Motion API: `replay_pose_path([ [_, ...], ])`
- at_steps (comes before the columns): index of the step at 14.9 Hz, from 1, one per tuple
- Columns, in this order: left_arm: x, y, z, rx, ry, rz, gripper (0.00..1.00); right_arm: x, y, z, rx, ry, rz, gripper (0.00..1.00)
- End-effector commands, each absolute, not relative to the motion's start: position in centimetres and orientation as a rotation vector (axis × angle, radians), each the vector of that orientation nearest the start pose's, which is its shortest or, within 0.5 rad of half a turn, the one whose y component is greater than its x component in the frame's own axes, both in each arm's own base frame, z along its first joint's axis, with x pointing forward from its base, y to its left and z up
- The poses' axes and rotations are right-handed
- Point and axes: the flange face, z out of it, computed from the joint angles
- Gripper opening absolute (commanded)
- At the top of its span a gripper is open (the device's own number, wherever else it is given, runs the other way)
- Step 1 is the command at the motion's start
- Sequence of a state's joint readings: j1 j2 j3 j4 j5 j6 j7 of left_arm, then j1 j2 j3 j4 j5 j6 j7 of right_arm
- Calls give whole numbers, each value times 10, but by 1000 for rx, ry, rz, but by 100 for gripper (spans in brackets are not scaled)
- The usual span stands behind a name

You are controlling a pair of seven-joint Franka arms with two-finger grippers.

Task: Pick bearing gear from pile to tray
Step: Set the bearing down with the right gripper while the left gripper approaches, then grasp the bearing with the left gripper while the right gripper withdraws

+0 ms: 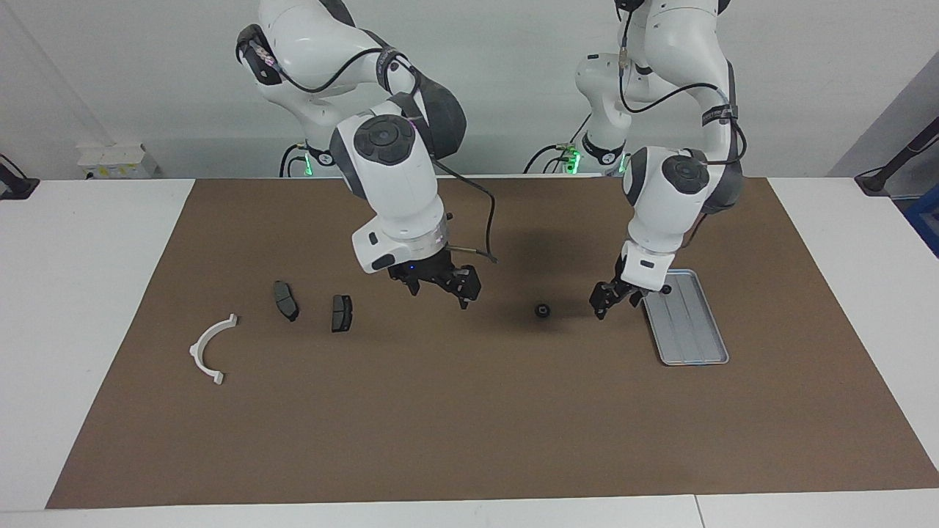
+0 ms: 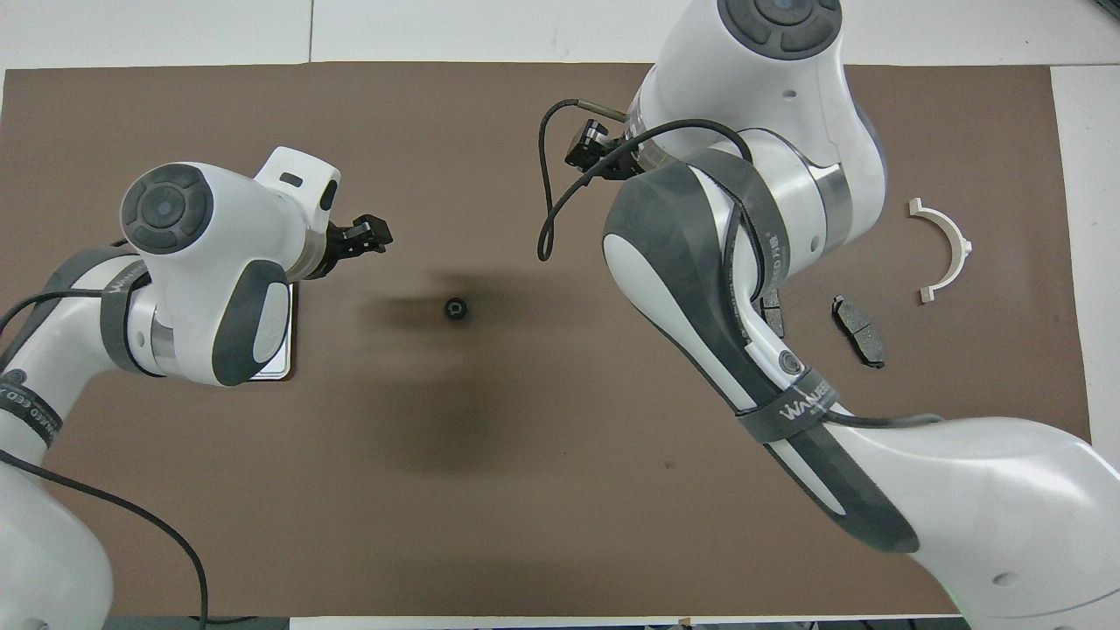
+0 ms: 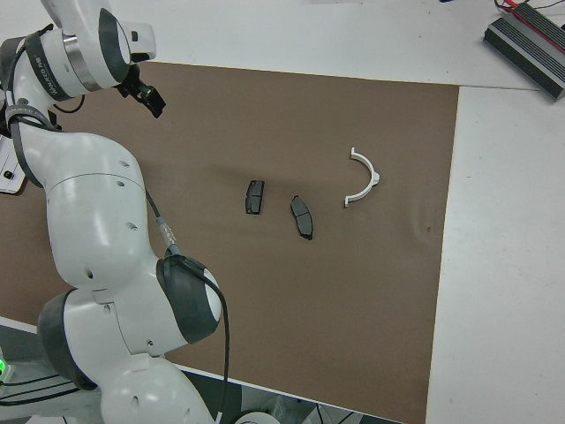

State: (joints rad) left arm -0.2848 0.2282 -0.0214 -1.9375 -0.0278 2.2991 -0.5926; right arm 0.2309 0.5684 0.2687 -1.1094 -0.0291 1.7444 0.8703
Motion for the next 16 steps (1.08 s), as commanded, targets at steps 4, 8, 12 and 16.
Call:
replay_pose_path([
  [4,580,-291,334,-3140,-617,-79,84,654,272,530,-2894,589,44,100],
  [8,564,-299,315,-3114,-612,-28,82,656,217,553,-2980,151,23,100],
  [12,564,-292,314,-3090,-600,-8,81,652,179,576,-3010,22,7,100],
  [16,554,-294,306,-3080,-581,15,77,651,152,576,-3044,-4,22,100],
])
